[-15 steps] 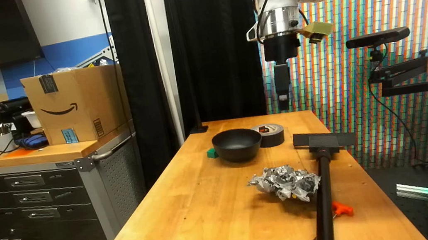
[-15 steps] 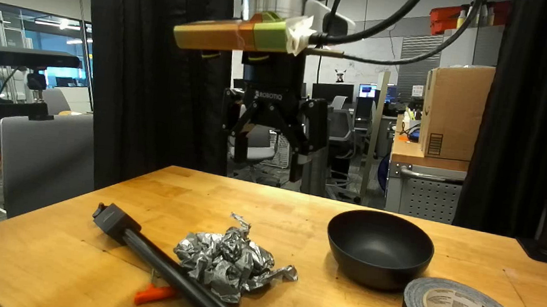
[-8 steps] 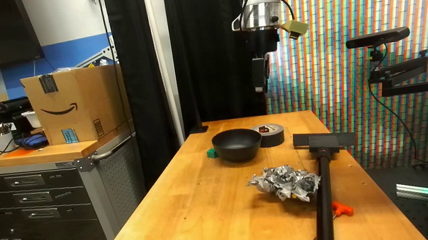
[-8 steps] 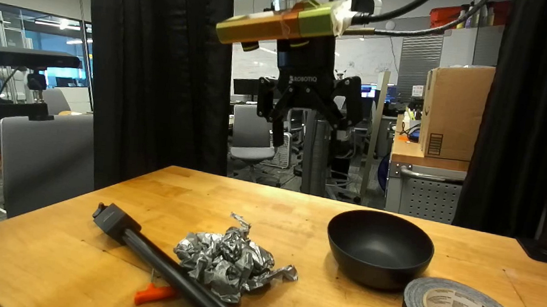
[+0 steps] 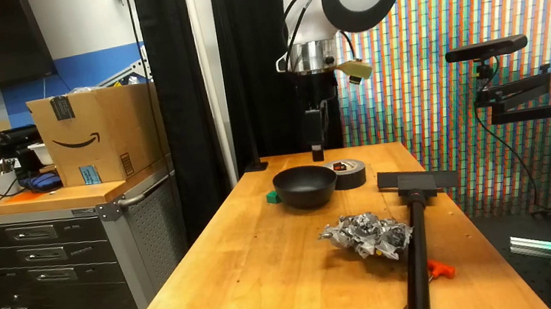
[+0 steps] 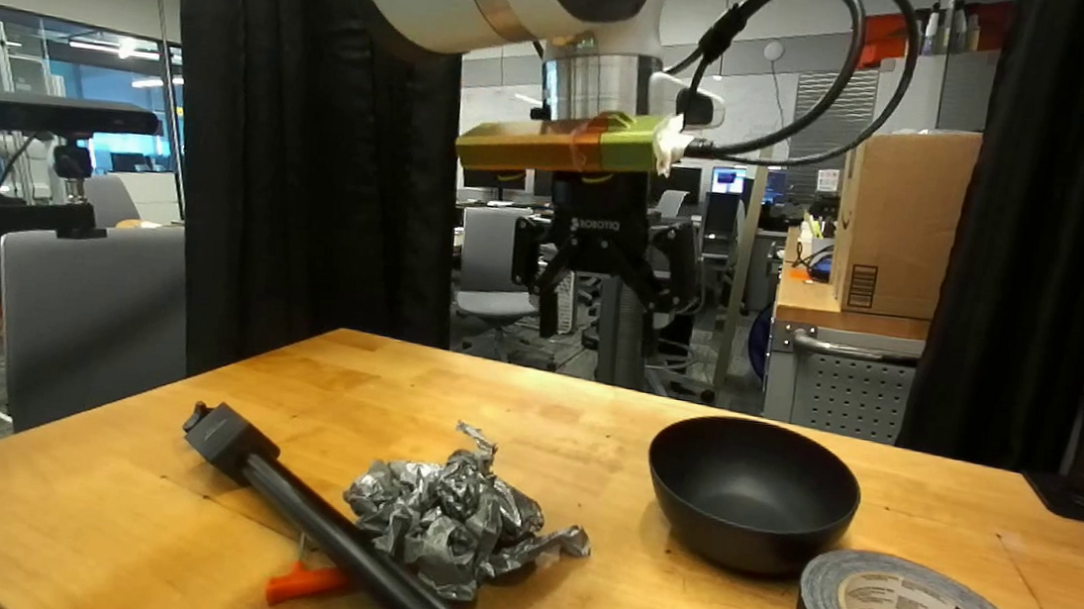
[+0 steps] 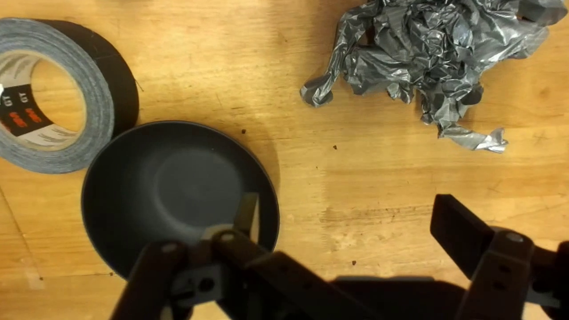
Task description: Move the bowl to the left
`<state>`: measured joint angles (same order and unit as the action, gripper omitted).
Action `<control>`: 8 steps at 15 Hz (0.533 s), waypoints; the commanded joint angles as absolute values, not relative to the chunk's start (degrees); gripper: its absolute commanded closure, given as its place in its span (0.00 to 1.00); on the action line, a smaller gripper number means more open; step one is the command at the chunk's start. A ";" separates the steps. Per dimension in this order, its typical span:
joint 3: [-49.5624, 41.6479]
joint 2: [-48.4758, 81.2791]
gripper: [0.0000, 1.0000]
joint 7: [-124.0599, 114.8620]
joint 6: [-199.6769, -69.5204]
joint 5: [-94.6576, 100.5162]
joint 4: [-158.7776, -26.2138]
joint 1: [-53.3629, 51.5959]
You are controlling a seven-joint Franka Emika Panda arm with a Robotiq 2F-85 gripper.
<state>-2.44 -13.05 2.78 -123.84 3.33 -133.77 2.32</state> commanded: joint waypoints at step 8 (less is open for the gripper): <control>-4.03 -3.17 0.00 11.46 -133.06 3.23 -133.04 2.96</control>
<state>-3.49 -4.16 7.91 -130.40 3.30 -133.57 2.45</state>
